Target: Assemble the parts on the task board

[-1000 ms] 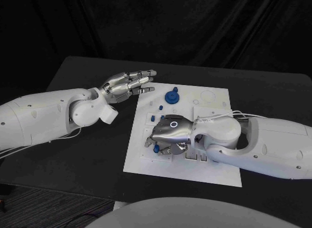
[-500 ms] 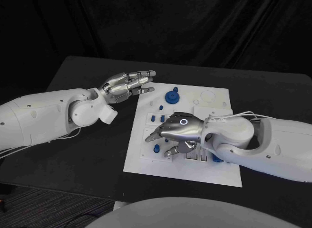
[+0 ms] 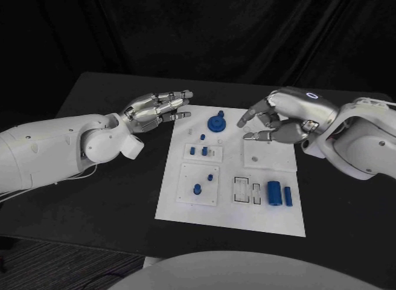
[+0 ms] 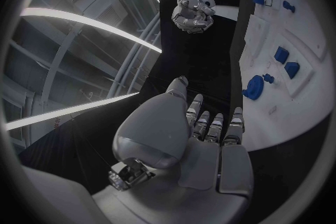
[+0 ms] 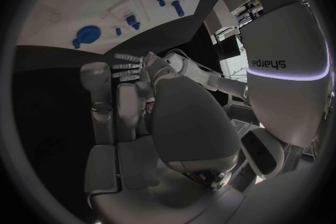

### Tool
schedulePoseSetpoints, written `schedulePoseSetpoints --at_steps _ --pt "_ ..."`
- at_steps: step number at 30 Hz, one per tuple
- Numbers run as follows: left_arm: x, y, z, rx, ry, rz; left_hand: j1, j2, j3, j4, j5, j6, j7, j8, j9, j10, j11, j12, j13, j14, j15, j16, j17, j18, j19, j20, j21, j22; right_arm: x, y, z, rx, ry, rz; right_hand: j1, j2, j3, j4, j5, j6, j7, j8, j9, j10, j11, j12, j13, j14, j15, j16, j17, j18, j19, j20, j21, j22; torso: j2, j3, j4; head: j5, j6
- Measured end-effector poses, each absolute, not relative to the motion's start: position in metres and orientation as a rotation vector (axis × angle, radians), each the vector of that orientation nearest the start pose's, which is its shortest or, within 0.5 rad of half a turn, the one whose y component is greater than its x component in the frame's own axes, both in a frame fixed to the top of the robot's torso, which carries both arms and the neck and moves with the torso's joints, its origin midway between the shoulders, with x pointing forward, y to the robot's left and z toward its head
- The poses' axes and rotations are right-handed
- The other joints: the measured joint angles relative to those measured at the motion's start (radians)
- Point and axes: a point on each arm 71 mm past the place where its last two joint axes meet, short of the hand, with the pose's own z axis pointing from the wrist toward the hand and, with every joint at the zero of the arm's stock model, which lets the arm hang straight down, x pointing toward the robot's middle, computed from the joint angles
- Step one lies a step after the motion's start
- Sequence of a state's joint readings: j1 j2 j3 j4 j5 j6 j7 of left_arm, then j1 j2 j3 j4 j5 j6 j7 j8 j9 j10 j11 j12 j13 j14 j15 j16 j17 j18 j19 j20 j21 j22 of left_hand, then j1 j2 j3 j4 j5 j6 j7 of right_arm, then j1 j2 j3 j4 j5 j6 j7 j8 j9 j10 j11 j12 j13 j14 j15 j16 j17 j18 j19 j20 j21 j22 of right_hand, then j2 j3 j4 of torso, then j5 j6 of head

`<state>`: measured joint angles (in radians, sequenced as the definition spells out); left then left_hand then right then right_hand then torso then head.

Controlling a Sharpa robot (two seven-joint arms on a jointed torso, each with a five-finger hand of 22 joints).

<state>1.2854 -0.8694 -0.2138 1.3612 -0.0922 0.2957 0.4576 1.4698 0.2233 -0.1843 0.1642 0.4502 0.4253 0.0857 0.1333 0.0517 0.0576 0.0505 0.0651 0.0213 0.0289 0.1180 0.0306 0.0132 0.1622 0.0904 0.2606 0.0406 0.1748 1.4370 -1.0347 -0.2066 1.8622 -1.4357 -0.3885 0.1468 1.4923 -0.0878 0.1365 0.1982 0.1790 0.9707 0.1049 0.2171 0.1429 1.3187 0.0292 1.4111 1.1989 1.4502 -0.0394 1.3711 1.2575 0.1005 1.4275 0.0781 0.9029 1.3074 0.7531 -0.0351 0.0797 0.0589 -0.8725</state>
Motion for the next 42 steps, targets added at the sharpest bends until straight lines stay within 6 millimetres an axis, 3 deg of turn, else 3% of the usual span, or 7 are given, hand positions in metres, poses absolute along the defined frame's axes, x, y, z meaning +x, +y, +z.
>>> schedulePoseSetpoints --at_steps 3,5,7,10,22,32,42 --pt "0.49 0.244 -0.199 -0.852 1.736 -1.872 0.0 0.0 0.0 0.0 0.0 0.0 0.0 0.0 0.0 0.001 0.001 0.0 0.0 0.0 0.0 0.0 0.0 0.0 0.0 0.0 0.0 0.0 0.418 -0.202 -0.105 -0.365 1.468 0.911 -0.209 0.02 -0.072 0.08 -0.021 0.072 -0.028 0.07 0.054 0.137 -0.023 0.148 0.101 0.018 -0.013 0.16 0.047 -0.031 0.038 -0.021 0.263 0.0 0.0 -0.0005 0.0005 -0.009 0.0" --pt "0.49 0.243 -0.199 -0.851 1.737 -1.873 0.0 0.0 0.0 0.0 0.0 0.0 0.0 0.0 0.0 0.001 0.001 0.003 0.0 0.0 0.0 0.0 0.0 0.0 0.0 0.0 0.0 0.0 0.421 -0.211 -0.106 -0.312 1.506 0.873 -0.325 0.041 -0.112 0.09 -0.025 0.111 -0.045 0.096 0.084 0.147 -0.038 0.157 0.109 0.016 -0.025 0.192 0.051 -0.032 0.041 -0.035 0.343 0.0 0.0 -0.0006 0.0013 -0.016 0.0" --pt "0.49 0.242 -0.199 -0.85 1.737 -1.874 0.0 0.0 0.0 0.0 0.0 0.0 0.0 0.0 0.0 0.001 0.001 0.004 0.0 0.0 0.0 0.0 0.0 0.0 0.0 0.0 0.0 0.0 0.423 -0.218 -0.11 -0.271 1.573 0.817 -0.502 0.076 -0.157 0.094 -0.06 0.179 -0.07 0.12 0.116 0.147 -0.058 0.157 0.109 0.016 -0.049 0.197 0.051 -0.063 0.039 -0.053 0.492 0.0 0.0 -0.0007 0.0017 -0.021 0.0" --pt "0.49 0.241 -0.199 -0.849 1.739 -1.876 0.0 0.0 0.0 0.0 0.0 0.0 0.0 0.0 0.0 0.001 0.001 0.004 0.0 0.0 0.0 0.0 0.0 0.0 0.0 0.0 0.0 0.0 0.426 -0.227 -0.119 -0.228 1.7 0.715 -0.607 0.086 -0.17 0.097 -0.097 0.222 -0.082 0.121 0.142 0.145 -0.063 0.157 0.109 0.017 -0.065 0.197 0.051 -0.07 0.041 -0.069 0.577 0.0 0.0 -0.0013 0.0009 -0.029 0.0" --pt "0.49 0.241 -0.199 -0.85 1.74 -1.874 0.0 0.0 0.0 0.0 0.0 0.0 0.0 0.0 0.001 0.001 0.001 0.004 0.0 0.0 0.0 0.0 0.0 0.0 0.0 0.0 0.0 0.0 0.426 -0.248 -0.152 -0.167 2.125 0.347 -0.525 0.1 -0.149 0.071 -0.024 0.273 -0.098 0.08 0.169 0.148 -0.074 0.157 0.109 0.017 -0.071 0.197 0.05 -0.07 0.041 -0.076 0.619 0.0 0.001 0.0002 -0.0011 -0.058 0.0" --pt "0.49 0.241 -0.201 -0.853 1.742 -1.874 0.0 0.0 0.003 0.003 0.004 0.0 0.0 0.0 0.001 0.001 0.001 0.004 0.0 0.0 0.0 0.0 0.0 0.0 0.004 0.004 0.0 0.0 0.417 -0.25 -0.164 -0.107 2.274 0.306 -0.525 0.1 -0.149 0.071 -0.024 0.276 -0.094 0.08 0.17 0.148 -0.074 0.157 0.109 0.017 -0.071 0.197 0.05 -0.069 0.038 -0.08 0.619 0.0 0.001 0.0025 0.0027 -0.081 0.0" --pt "0.489 0.241 -0.205 -0.861 1.746 -1.873 0.0 0.0 0.003 0.003 0.004 0.0 0.0 0.0 0.001 0.001 0.001 0.004 0.0 0.0 0.0 0.0 0.0 0.0 0.004 0.004 0.0 0.0 0.404 -0.245 -0.174 -0.088 2.338 0.332 -0.513 0.088 -0.159 0.061 -0.027 0.276 -0.094 0.067 0.176 0.148 -0.074 0.157 0.109 0.014 -0.074 0.197 0.05 -0.069 0.038 -0.08 0.619 0.0 0.0 -0.0006 0.0002 -0.082 0.0"
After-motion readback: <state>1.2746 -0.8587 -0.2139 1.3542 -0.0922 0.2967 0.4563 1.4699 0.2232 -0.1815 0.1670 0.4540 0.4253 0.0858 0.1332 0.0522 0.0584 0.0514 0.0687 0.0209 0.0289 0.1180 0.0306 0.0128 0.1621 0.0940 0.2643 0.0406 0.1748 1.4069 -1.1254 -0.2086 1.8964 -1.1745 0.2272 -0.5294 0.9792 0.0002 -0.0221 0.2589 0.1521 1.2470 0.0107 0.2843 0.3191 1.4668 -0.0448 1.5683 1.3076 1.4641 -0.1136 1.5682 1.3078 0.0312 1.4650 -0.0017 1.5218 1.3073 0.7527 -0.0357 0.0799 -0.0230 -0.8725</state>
